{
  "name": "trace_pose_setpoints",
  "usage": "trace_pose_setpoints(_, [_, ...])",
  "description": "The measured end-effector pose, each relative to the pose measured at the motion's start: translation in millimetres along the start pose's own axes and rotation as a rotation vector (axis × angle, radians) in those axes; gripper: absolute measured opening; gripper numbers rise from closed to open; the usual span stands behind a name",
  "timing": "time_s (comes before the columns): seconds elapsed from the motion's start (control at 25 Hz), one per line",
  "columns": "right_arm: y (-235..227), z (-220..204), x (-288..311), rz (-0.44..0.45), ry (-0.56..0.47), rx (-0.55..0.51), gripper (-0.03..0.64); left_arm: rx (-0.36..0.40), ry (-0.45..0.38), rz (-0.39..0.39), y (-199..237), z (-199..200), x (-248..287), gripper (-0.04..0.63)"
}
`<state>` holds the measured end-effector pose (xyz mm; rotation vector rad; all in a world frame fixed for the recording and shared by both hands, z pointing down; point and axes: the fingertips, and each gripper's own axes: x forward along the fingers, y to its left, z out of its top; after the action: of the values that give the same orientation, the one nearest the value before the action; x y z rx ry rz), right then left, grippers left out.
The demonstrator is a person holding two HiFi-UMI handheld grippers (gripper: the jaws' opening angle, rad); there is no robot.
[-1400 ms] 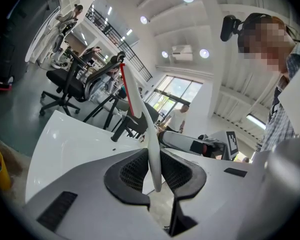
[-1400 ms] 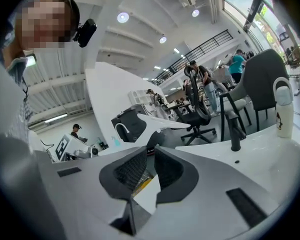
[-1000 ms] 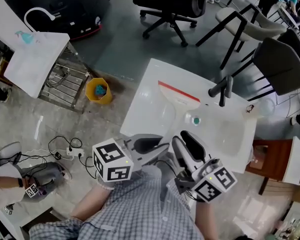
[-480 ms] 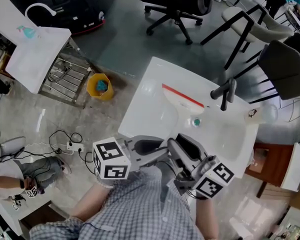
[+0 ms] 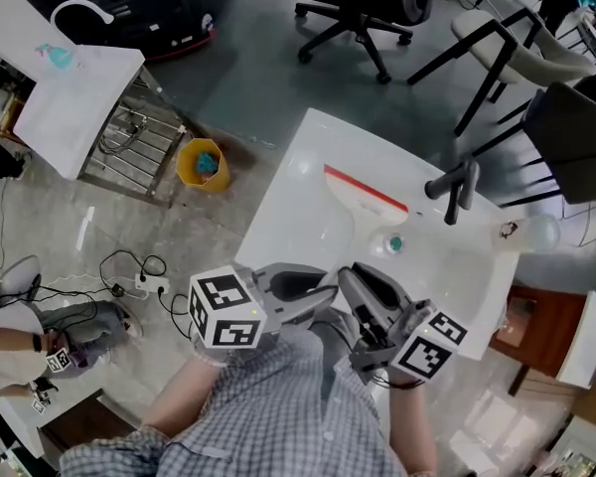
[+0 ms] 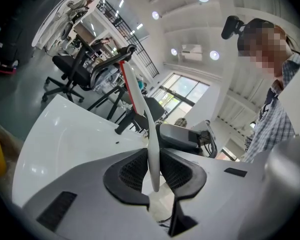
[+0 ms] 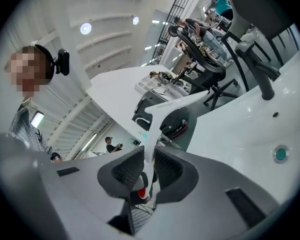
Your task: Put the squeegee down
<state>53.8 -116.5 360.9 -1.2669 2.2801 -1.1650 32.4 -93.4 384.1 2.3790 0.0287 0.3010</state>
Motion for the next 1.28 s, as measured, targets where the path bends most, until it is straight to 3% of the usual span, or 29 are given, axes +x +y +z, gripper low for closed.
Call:
trace_pose_setpoints(0.4, [-29,8,14,0.007,0.032,0.08,0.043,-0.05,-0.007,0.039,26,5,14,0.082])
trace_pose_setpoints(0.88, [-36,29,23,0.191,0.039,0.137,0.043,-0.198,-0.079,-0.16,32,28,19,0.072])
trace_pose_setpoints(1.28, [-67,25,24,0.229,0.121,0.199,0.043,-0.298,-0.024,-0.249,51,18,41,0.072])
